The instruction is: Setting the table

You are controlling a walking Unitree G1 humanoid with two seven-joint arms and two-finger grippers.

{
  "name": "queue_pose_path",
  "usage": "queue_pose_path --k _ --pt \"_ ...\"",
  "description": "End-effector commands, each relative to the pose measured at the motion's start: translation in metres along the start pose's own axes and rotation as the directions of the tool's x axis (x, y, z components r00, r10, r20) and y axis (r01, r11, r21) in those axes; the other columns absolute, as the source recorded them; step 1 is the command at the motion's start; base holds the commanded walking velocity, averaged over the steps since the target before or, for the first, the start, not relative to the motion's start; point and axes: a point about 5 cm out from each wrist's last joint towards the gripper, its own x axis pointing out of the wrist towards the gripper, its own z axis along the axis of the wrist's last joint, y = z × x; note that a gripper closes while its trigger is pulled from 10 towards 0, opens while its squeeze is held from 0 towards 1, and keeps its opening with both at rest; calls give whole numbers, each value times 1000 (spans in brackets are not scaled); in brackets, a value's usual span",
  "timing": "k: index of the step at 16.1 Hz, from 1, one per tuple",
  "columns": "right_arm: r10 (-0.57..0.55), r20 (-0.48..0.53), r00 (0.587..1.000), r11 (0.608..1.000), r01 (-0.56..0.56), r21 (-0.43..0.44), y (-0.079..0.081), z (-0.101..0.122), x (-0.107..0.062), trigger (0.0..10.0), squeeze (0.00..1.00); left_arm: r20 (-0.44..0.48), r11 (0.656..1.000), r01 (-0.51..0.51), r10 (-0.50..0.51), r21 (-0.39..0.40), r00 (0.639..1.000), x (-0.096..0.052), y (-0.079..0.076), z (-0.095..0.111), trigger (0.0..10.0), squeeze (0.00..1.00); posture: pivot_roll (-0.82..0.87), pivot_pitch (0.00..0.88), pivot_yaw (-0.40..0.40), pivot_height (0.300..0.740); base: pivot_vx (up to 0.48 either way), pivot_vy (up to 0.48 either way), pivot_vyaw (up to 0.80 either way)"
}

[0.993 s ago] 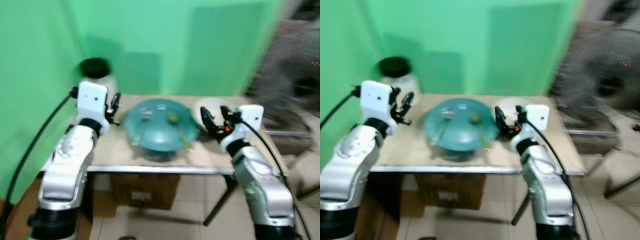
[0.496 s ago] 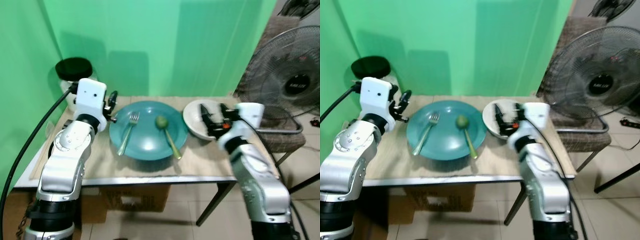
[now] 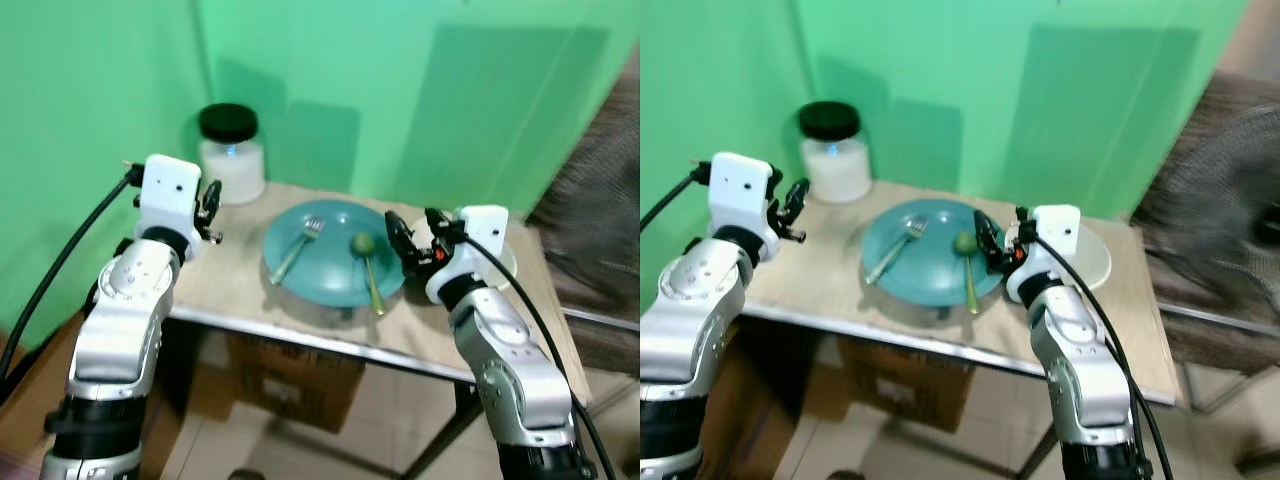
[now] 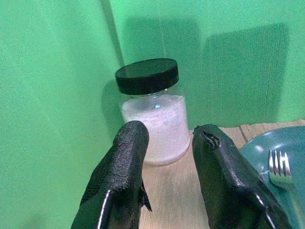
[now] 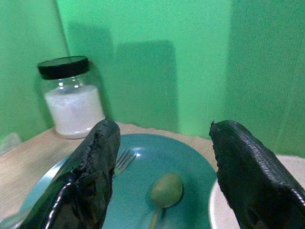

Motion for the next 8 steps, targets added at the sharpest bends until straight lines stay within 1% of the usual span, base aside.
queue_pose_path --k 1,2,5,7,8 --pt "-37 4 999 999 37 1 -7 2 -1 10000 0 -2 1000 11 -11 9 1000 0 -3 1 10000 0 136 0 -58 740 0 -480 0" --pt "-41 3 999 999 41 -2 -8 1 -1 10000 0 -4 1000 15 -15 12 1000 0 -3 0 10000 0 136 0 -58 740 0 -480 0" --pt "-53 5 999 999 53 3 -10 1 -6 10000 0 -13 1000 23 -23 -11 1000 -1 -4 -4 10000 0 133 0 -65 740 0 0 0" --pt "-35 25 999 999 34 28 -9 5 -9 10000 0 -32 1000 25 -26 -15 999 -1 1 -8 10000 0 128 0 -71 740 0 0 0" --pt "-25 29 999 999 23 36 -9 5 -11 10000 0 -40 999 33 -34 -35 999 -1 3 -10 10000 0 124 0 -71 740 0 0 0"
